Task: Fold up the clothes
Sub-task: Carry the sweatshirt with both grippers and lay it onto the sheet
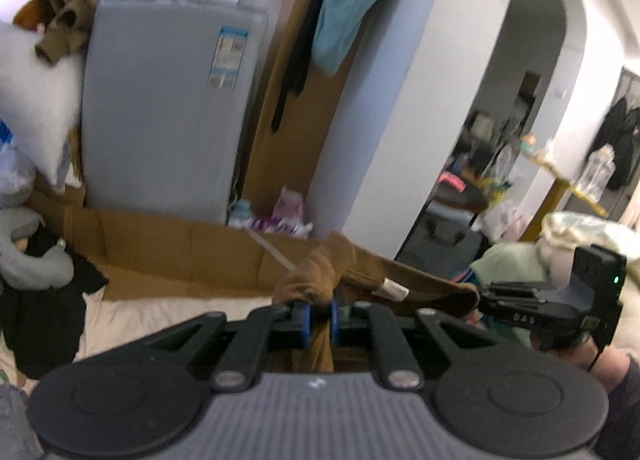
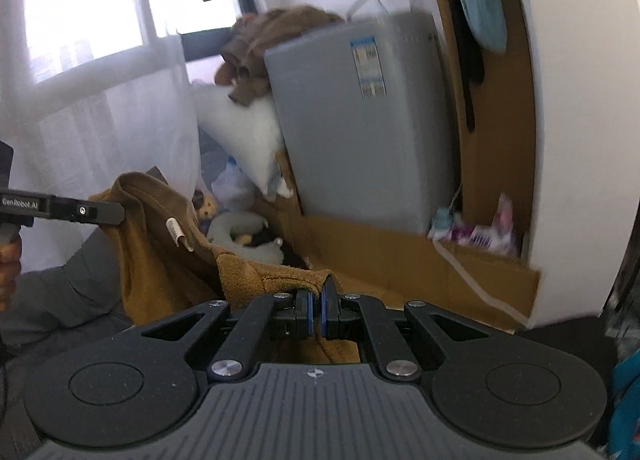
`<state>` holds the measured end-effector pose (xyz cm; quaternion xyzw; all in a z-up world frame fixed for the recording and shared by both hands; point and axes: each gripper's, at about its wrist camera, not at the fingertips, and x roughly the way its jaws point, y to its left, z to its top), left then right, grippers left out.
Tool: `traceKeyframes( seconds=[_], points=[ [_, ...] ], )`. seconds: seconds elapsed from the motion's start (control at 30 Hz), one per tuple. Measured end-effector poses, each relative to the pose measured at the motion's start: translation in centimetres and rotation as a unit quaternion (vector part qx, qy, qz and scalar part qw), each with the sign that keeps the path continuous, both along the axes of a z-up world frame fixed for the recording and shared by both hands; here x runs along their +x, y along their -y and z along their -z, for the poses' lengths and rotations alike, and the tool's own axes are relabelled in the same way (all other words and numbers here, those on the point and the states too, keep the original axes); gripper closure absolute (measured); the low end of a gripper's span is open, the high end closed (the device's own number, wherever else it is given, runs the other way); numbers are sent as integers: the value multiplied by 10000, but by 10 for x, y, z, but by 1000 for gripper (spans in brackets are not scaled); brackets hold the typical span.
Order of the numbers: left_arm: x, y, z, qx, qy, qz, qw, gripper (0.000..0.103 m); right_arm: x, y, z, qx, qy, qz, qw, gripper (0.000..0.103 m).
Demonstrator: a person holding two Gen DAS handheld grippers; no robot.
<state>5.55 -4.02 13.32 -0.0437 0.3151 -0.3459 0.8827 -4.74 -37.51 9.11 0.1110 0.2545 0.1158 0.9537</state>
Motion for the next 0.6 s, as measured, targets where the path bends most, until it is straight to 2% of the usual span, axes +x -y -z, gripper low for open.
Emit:
traceKeyframes(
  seconds=[0.27,0.6],
  points=[
    [71,11,42,459,-588,93,9972,93,63,8,50,-121,-855,-208,9961,101],
    [138,-2,103,385,-1062,-7,9936,93,133,4,114,-253,-1493,-288,9881,101]
  ],
)
